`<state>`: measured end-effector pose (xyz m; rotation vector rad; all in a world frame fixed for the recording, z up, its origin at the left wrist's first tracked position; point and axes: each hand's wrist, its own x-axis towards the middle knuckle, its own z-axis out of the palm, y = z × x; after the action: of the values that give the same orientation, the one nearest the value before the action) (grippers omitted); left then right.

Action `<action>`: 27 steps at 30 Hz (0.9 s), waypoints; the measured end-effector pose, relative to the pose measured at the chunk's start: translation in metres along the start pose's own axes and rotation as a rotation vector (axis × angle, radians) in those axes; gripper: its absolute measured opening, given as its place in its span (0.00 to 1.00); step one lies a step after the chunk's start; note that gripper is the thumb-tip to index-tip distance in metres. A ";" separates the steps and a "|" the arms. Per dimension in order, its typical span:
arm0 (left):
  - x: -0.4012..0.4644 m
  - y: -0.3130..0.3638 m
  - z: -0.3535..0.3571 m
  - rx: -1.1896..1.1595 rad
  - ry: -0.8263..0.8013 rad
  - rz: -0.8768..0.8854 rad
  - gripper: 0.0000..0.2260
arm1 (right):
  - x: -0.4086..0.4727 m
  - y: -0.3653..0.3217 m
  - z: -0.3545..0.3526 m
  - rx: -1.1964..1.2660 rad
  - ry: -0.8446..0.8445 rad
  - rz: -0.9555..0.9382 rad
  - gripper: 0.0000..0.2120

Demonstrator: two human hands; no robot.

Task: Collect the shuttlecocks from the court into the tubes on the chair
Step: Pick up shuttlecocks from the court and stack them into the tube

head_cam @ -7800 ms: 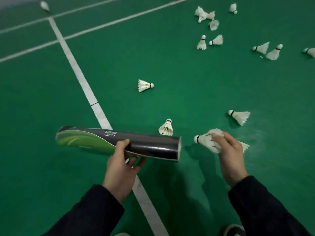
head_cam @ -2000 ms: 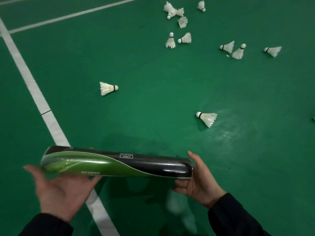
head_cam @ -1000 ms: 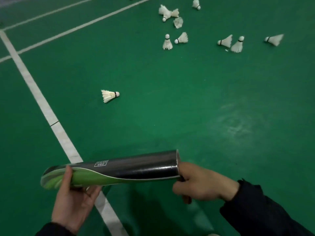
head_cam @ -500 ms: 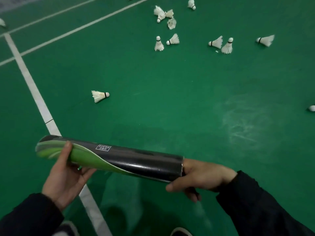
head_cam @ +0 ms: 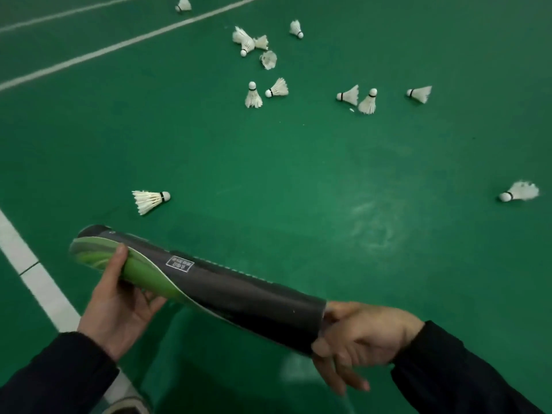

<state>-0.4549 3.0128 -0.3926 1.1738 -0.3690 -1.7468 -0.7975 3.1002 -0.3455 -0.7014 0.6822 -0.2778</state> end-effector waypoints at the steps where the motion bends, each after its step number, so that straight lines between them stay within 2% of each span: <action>1: 0.006 0.001 -0.008 -0.032 0.020 -0.035 0.16 | 0.005 -0.002 0.004 0.056 -0.095 -0.015 0.50; 3: 0.015 0.008 -0.030 -0.080 0.082 -0.105 0.15 | 0.028 -0.014 0.009 0.160 -0.216 -0.031 0.52; 6: 0.022 0.025 -0.062 -0.148 0.141 -0.144 0.14 | 0.070 -0.039 0.026 0.209 -0.232 -0.034 0.51; 9: 0.023 0.058 -0.104 -0.240 0.220 -0.114 0.15 | 0.122 -0.075 0.048 0.271 -0.088 -0.031 0.39; 11: 0.028 0.079 -0.131 -0.306 0.310 -0.087 0.22 | 0.150 -0.098 0.056 0.244 0.156 -0.088 0.27; 13: 0.033 0.100 -0.156 -0.347 0.404 -0.042 0.30 | 0.176 -0.117 0.061 -0.036 0.503 -0.157 0.14; 15: 0.037 0.116 -0.175 -0.376 0.467 0.013 0.33 | 0.198 -0.130 0.056 -0.348 0.768 -0.169 0.07; 17: 0.038 0.126 -0.190 -0.426 0.522 0.053 0.33 | 0.225 -0.139 0.045 -0.564 0.907 -0.199 0.04; 19: 0.031 0.132 -0.204 -0.493 0.584 0.092 0.33 | 0.260 -0.147 0.032 -0.941 0.977 -0.202 0.06; 22: 0.012 0.129 -0.221 -0.514 0.591 0.135 0.36 | 0.317 -0.156 0.011 -1.565 0.902 -0.226 0.15; 24: -0.005 0.122 -0.232 -0.487 0.610 0.163 0.36 | 0.360 -0.161 0.000 -1.968 0.670 -0.316 0.17; 25: -0.014 0.120 -0.233 -0.497 0.619 0.175 0.32 | 0.381 -0.161 -0.006 -2.162 0.530 -0.310 0.19; 27: -0.026 0.113 -0.236 -0.544 0.686 0.175 0.23 | 0.408 -0.165 -0.013 -2.379 0.353 -0.267 0.23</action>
<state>-0.1945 3.0375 -0.4171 1.1988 0.3851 -1.0938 -0.5013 2.7870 -0.4379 -3.0604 1.0514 0.3831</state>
